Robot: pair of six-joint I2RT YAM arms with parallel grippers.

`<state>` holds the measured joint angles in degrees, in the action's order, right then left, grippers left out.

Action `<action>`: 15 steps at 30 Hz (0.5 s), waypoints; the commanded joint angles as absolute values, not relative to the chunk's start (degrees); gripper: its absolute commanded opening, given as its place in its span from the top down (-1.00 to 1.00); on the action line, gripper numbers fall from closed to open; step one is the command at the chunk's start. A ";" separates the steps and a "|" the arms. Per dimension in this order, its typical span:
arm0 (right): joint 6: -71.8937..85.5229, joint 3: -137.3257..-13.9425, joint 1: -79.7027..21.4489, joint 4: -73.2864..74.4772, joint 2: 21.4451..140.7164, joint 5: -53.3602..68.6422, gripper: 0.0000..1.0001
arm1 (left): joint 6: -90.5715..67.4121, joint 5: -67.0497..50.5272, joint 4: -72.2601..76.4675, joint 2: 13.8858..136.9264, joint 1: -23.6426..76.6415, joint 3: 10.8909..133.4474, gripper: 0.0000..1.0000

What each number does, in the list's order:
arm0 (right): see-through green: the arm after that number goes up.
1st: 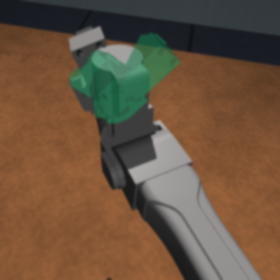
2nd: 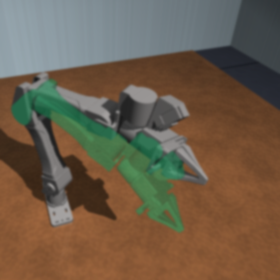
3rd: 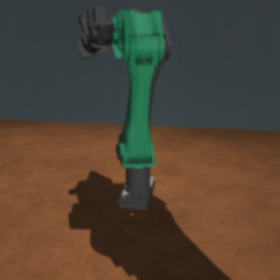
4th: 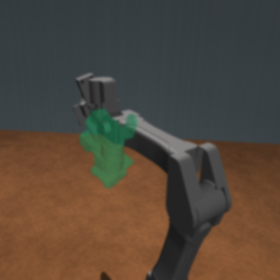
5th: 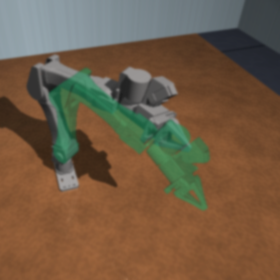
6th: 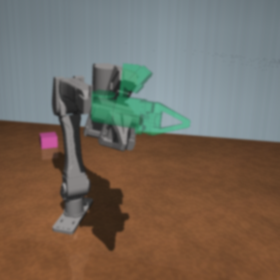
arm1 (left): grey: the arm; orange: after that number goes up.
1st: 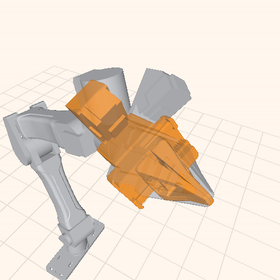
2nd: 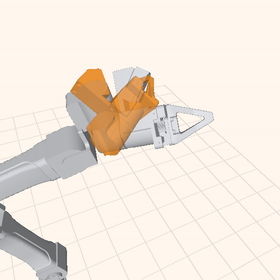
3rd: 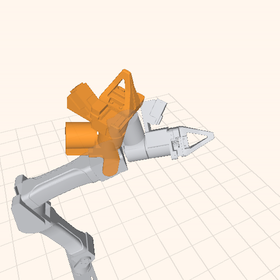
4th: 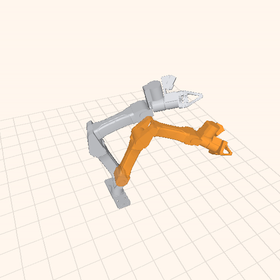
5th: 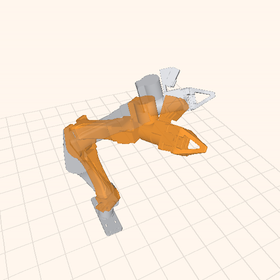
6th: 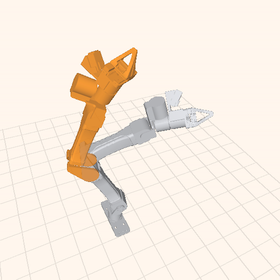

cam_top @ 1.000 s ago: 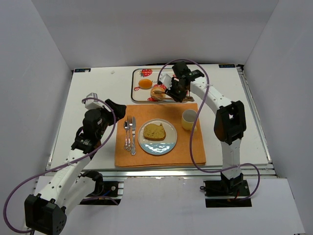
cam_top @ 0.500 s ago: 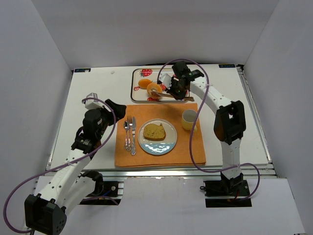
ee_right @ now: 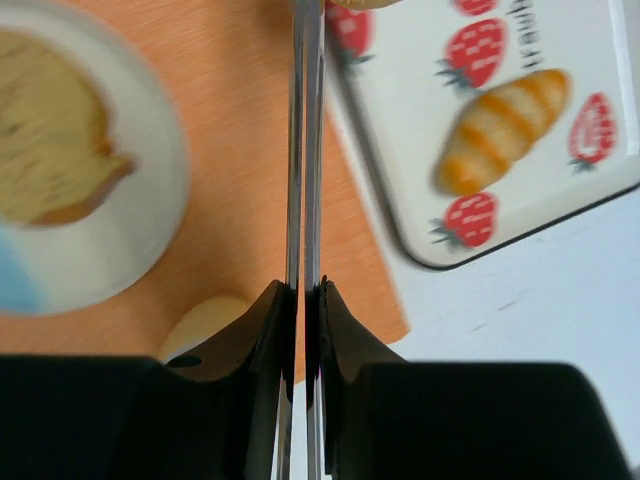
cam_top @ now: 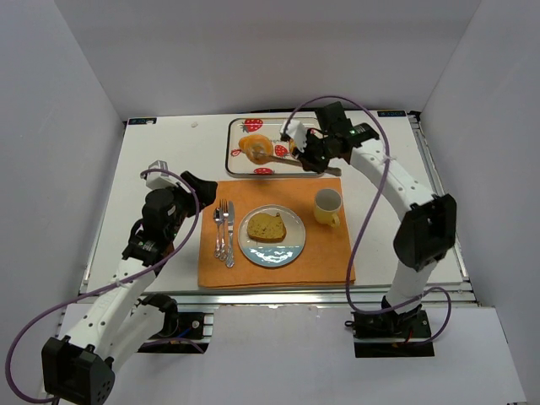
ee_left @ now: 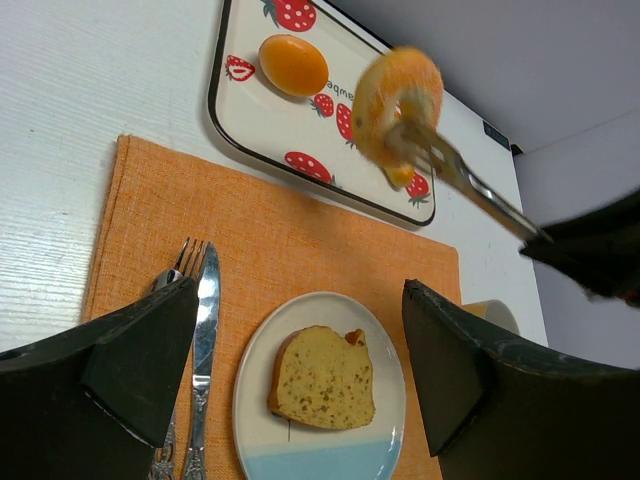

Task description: Place the bread

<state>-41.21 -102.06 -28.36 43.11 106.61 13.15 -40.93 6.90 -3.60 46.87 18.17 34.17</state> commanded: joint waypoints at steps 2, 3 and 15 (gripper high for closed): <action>-44.55 -93.18 -28.21 47.70 95.11 25.98 1.00 | -40.17 7.82 -4.57 44.74 18.19 34.72 -0.83; -45.69 -89.34 -28.13 49.03 93.53 27.32 1.00 | -40.25 7.82 -4.57 44.65 18.19 34.63 -0.83; -47.12 -68.12 -29.35 52.39 77.34 31.47 1.00 | -39.20 6.86 -4.40 46.40 18.11 35.59 -0.83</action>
